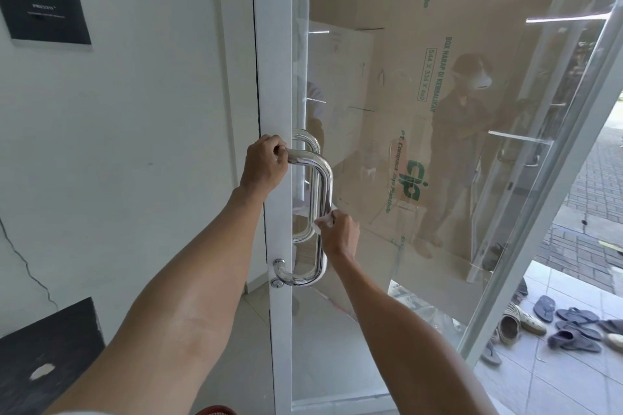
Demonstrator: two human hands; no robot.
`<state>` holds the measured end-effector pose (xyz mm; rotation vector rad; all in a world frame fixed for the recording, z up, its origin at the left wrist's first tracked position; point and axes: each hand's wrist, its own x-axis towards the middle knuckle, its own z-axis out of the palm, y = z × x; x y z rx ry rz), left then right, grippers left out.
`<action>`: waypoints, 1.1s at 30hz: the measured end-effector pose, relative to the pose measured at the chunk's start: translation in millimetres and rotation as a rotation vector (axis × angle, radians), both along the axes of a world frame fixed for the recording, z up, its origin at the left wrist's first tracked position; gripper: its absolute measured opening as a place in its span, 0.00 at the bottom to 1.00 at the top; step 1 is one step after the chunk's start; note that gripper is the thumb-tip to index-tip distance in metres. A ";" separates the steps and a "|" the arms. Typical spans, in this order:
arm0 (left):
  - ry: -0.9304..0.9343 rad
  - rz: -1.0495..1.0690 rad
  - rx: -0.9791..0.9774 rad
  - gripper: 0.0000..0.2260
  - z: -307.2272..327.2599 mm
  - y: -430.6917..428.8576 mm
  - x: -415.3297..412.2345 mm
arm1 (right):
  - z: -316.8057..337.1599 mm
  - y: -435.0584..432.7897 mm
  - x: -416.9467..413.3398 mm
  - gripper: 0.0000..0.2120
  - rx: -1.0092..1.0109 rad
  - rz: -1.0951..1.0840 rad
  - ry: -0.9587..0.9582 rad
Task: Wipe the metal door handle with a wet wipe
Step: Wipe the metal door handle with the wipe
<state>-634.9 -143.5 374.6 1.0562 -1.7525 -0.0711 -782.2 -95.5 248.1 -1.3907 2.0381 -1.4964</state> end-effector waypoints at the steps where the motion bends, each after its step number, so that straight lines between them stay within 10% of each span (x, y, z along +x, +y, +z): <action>1: -0.002 0.001 -0.006 0.09 -0.5 -0.7 0.2 | 6.2 -1.7 0.4 0.07 -0.037 0.004 -0.005; 33: 0.234 -0.087 -0.016 0.12 -27.4 -12.0 -2.5 | 31.6 -24.2 -4.0 0.12 -0.198 -0.046 0.108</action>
